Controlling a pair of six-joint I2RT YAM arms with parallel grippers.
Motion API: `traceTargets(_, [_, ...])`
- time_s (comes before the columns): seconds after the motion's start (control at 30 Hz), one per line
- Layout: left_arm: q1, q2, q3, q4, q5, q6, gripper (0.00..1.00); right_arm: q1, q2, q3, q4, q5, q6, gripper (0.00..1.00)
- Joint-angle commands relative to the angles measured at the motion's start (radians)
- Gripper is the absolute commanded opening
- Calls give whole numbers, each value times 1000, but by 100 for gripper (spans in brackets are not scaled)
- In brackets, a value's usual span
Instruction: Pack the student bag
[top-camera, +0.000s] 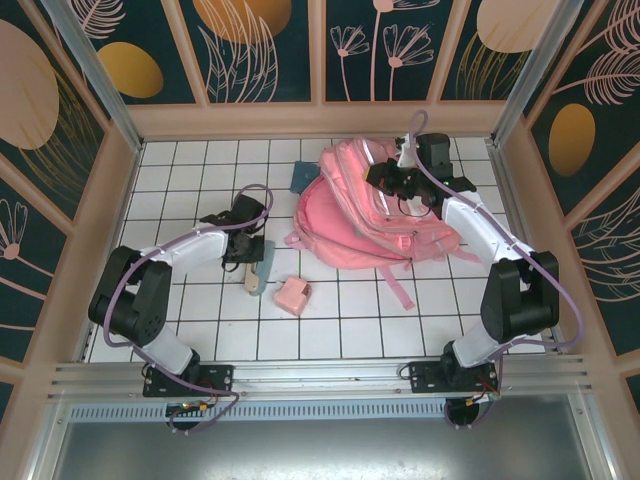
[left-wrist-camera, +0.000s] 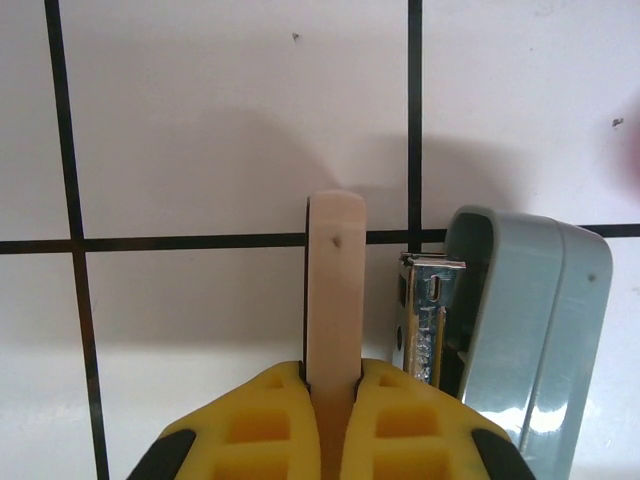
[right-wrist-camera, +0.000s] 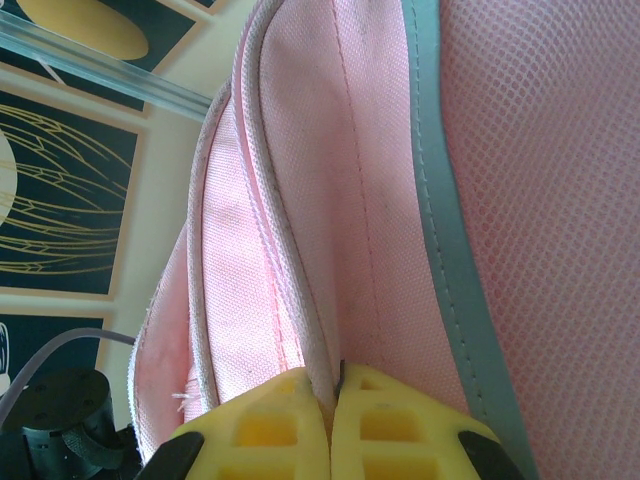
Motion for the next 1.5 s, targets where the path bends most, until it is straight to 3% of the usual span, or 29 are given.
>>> traceTargets(0.0, [7,-47,9,-44,16,-15,0,-5,-43,42,32,-27,-11,0])
traceTargets(0.33, [6,-84,180,-66,143,-104,0,-48,-49,65,26,-49,0,0])
traceTargets(0.57, [-15,-25,307,48,258,-256,0,-66,-64,69,17,-60,0,0])
traceTargets(0.77, [-91,155,489,141,261,-376,0,-68,-67,64,21,-68,6,0])
traceTargets(1.03, [-155,500,844,-62,149,-429,0,-68,-78,55,27,-71,14,0])
traceTargets(1.2, [-185,605,926,-115,109,-485,0,-68,-85,43,31,-71,18,0])
traceTargets(1.3, [-199,621,918,-87,139,-514,0,-68,-88,35,34,-69,18,0])
traceTargets(1.47, [-204,594,911,-71,159,-513,30,-68,-89,23,39,-71,22,0])
